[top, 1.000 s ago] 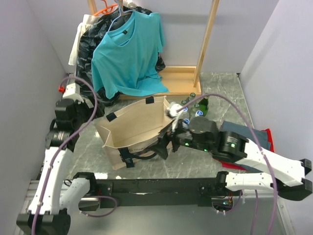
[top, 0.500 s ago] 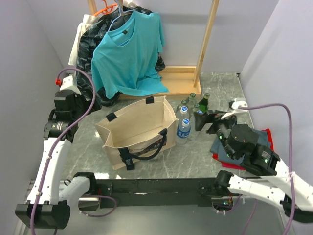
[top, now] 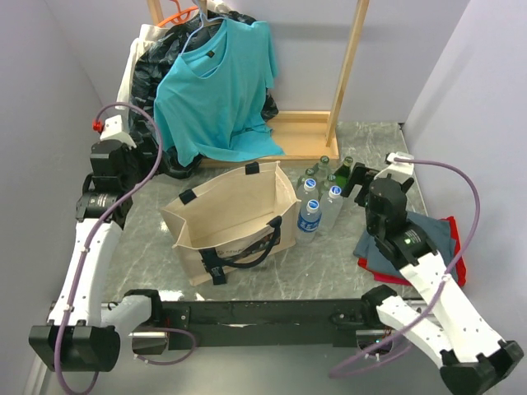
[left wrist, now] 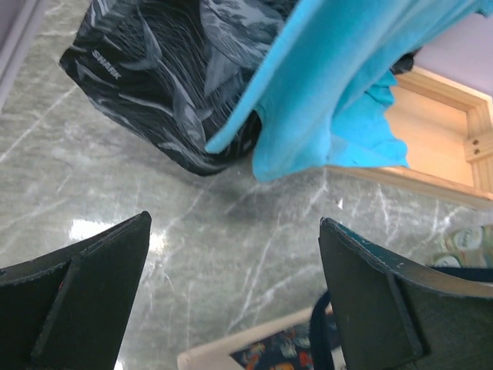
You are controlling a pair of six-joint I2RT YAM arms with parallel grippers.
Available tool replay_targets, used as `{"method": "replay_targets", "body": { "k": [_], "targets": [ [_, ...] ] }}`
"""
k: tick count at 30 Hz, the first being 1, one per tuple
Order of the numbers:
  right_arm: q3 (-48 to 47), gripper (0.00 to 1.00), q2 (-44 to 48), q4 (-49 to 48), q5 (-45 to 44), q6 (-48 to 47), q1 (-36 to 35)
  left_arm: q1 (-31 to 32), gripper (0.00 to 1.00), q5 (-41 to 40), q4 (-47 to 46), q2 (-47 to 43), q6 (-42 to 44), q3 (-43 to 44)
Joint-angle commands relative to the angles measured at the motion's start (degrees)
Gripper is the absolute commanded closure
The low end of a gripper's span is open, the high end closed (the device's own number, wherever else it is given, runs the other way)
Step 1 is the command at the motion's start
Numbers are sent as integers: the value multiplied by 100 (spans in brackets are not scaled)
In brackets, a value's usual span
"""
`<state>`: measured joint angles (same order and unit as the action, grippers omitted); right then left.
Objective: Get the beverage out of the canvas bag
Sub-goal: Reset both arms
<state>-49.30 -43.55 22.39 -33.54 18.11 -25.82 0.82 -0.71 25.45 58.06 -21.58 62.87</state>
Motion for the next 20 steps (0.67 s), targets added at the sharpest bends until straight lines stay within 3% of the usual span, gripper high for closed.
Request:
{"method": "replay_targets", "body": {
  "k": [1, 9, 20],
  "targets": [
    [254, 0, -110, -674, 339, -62, 560, -204, 4, 89, -523, 109, 233, -170],
    [693, 0, -127, -1131, 391, -88, 1009, -389, 4, -78, -796, 12, 163, -433],
    [1238, 0, -479, -1816, 33, -70, 1036, -451, 3, 238, -1104, -23, 146, -653]
  ]
}}
